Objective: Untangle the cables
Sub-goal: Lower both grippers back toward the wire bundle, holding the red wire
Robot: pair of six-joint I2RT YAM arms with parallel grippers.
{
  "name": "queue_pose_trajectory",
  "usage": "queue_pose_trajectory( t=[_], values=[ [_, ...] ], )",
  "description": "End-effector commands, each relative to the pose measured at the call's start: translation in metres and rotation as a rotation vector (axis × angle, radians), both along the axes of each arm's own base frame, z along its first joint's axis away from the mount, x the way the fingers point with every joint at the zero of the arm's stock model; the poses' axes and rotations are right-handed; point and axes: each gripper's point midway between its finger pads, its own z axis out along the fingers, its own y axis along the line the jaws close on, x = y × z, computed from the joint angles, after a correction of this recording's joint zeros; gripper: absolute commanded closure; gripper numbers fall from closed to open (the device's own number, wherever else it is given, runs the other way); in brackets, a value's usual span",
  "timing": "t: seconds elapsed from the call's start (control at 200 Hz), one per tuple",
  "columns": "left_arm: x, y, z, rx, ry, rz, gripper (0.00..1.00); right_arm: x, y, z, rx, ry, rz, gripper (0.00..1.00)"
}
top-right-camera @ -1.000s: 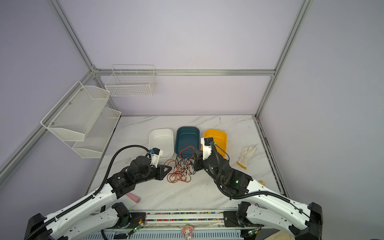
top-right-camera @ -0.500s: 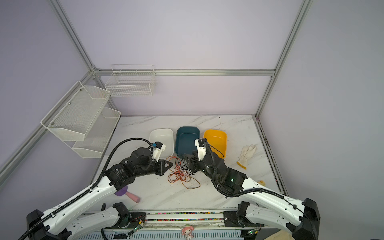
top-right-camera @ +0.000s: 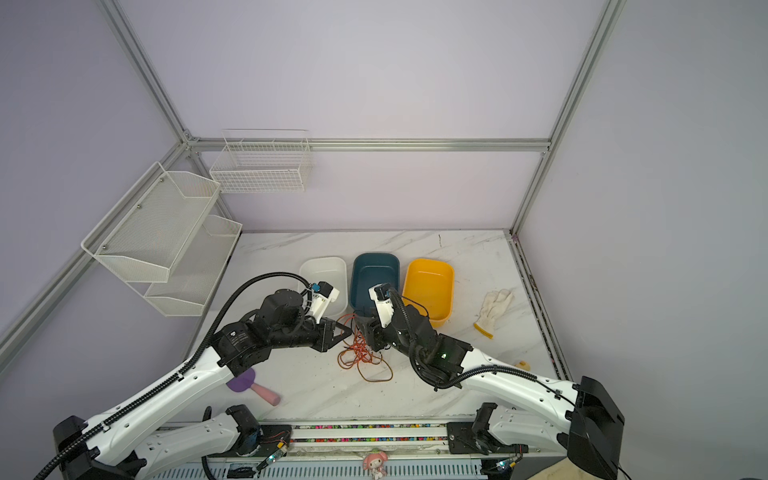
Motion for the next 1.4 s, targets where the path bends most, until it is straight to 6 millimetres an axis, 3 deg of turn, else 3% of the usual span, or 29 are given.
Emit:
queue_pose_trajectory(
  t=[0.0,0.125,0.39,0.54,0.815,0.875,0.97,1.22,1.29,1.395],
  values=[
    [0.002,-0.005,0.057,-0.077,-0.123,-0.032,0.96,-0.001,0.002,0.000,0.011,-0.039,0.019,0.49],
    [0.002,-0.005,0.061,-0.082,-0.133,-0.038,0.95,-0.001,0.004,-0.014,-0.002,-0.027,0.025,0.51],
    [0.000,-0.003,0.066,-0.079,-0.146,-0.041,0.94,0.000,0.002,-0.011,0.011,-0.058,0.018,0.51],
    [-0.004,-0.006,0.065,-0.101,-0.136,-0.063,0.91,0.003,0.004,-0.016,0.003,-0.061,0.012,0.68],
    [-0.005,-0.006,0.064,-0.106,-0.146,-0.064,0.83,0.005,-0.009,0.003,0.048,-0.115,-0.034,1.00],
    [-0.004,-0.004,0.062,-0.101,-0.151,-0.058,0.76,0.007,-0.014,0.004,0.039,-0.120,-0.061,1.00],
    [-0.004,-0.002,0.061,-0.091,-0.162,-0.052,0.74,0.009,-0.023,0.009,0.031,-0.125,-0.100,1.00],
    [0.003,0.008,0.050,-0.038,-0.185,-0.002,0.67,0.011,-0.043,0.044,0.080,-0.165,-0.175,1.00],
    [0.005,0.008,0.045,-0.027,-0.176,0.006,0.66,0.010,-0.036,0.035,0.062,-0.135,-0.154,1.00],
    [0.008,0.010,0.036,-0.003,-0.171,0.023,0.62,0.008,-0.013,-0.006,-0.015,-0.048,-0.069,0.97]
  ],
)
